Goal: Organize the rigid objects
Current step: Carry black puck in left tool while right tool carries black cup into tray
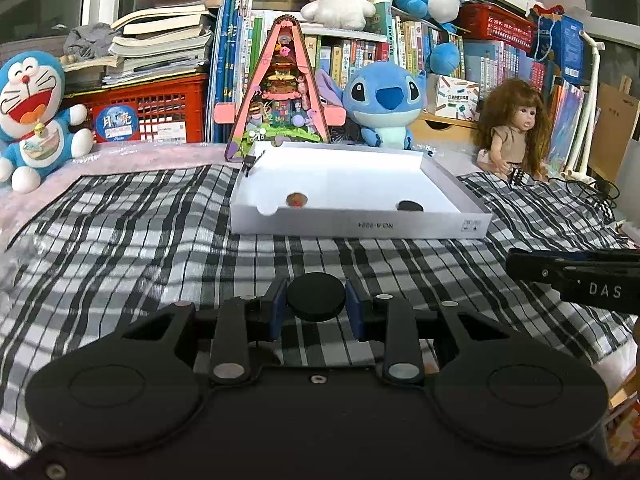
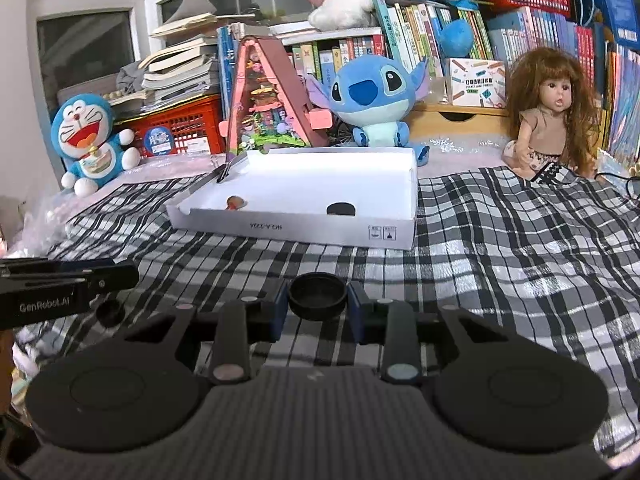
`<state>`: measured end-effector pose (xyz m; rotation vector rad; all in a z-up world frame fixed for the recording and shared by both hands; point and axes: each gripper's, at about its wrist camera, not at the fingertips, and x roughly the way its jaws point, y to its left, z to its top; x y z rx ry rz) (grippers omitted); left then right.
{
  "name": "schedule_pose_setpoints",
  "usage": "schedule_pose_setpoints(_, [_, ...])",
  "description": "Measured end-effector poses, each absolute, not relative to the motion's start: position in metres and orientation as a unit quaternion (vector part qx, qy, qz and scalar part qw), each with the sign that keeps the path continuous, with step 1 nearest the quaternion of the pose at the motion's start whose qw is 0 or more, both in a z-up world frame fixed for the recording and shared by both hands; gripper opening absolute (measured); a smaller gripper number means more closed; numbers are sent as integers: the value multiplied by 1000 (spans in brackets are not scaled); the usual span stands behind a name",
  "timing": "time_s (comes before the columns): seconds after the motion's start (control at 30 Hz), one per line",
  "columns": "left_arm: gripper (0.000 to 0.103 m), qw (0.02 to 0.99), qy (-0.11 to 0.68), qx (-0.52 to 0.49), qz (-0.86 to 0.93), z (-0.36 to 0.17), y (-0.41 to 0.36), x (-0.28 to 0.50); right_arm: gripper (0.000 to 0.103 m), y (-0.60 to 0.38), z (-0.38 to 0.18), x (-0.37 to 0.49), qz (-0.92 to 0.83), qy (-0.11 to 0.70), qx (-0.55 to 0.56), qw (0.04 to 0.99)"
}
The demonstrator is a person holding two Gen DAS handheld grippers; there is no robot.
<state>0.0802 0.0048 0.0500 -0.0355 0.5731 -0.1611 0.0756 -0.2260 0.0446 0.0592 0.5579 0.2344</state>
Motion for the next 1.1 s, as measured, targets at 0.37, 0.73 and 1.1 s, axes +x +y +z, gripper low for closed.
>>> schedule_pose_setpoints(0.37, [30, 953, 290, -24, -88, 71, 2, 137, 37, -231, 66, 128, 110, 291, 59, 949])
schedule_pose_setpoints(0.73, [30, 944, 314, -64, -83, 82, 5, 216, 37, -231, 78, 197, 92, 332, 95, 934])
schedule_pose_setpoints(1.1, [30, 941, 327, -63, -55, 69, 7, 241, 37, -226, 76, 226, 77, 347, 97, 930])
